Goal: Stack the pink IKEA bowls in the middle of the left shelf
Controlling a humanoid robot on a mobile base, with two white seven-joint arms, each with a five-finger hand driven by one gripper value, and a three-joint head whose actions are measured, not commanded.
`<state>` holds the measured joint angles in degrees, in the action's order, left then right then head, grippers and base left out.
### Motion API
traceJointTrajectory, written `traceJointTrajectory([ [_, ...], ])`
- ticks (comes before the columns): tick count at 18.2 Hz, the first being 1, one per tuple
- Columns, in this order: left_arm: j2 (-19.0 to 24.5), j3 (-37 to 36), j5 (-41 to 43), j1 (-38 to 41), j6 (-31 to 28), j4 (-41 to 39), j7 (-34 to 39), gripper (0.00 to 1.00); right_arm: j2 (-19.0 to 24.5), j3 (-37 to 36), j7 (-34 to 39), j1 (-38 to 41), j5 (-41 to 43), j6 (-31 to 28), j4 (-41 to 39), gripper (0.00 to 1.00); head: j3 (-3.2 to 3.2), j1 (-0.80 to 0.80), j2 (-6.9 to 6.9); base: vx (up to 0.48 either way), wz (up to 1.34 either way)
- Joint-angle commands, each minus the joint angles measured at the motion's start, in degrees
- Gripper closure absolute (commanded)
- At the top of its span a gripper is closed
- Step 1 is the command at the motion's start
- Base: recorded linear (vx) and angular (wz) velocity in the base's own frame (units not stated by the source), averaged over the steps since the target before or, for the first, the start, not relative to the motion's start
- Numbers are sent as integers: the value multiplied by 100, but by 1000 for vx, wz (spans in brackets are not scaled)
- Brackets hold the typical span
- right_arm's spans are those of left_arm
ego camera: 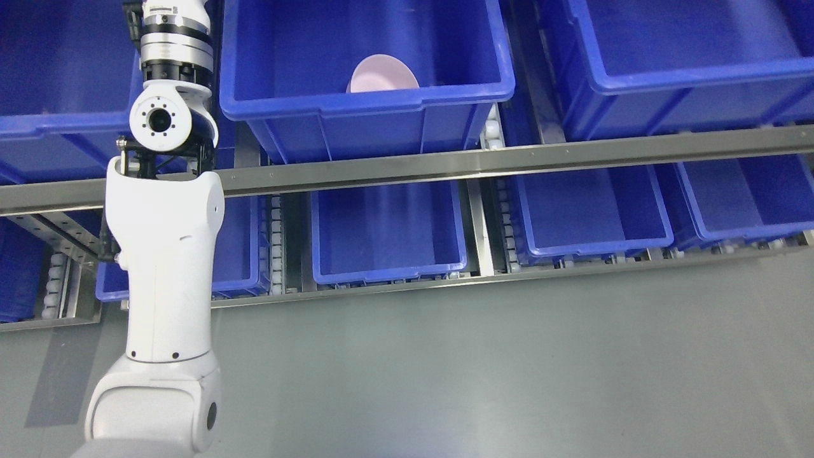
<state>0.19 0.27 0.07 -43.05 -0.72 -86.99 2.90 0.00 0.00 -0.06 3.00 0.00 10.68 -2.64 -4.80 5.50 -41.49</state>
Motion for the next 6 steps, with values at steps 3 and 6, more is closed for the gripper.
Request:
traceJointTrajectory([
  [3,81,96,55,42,-16,-134,0,0,-100,-53,24,-2,-44,-5,0,0,0,0,1,-213,-162],
  [6,81,114,55,42,-16,-134,0,0,-100,-53,24,-2,-44,-5,0,0,0,0,1,-170,-196],
])
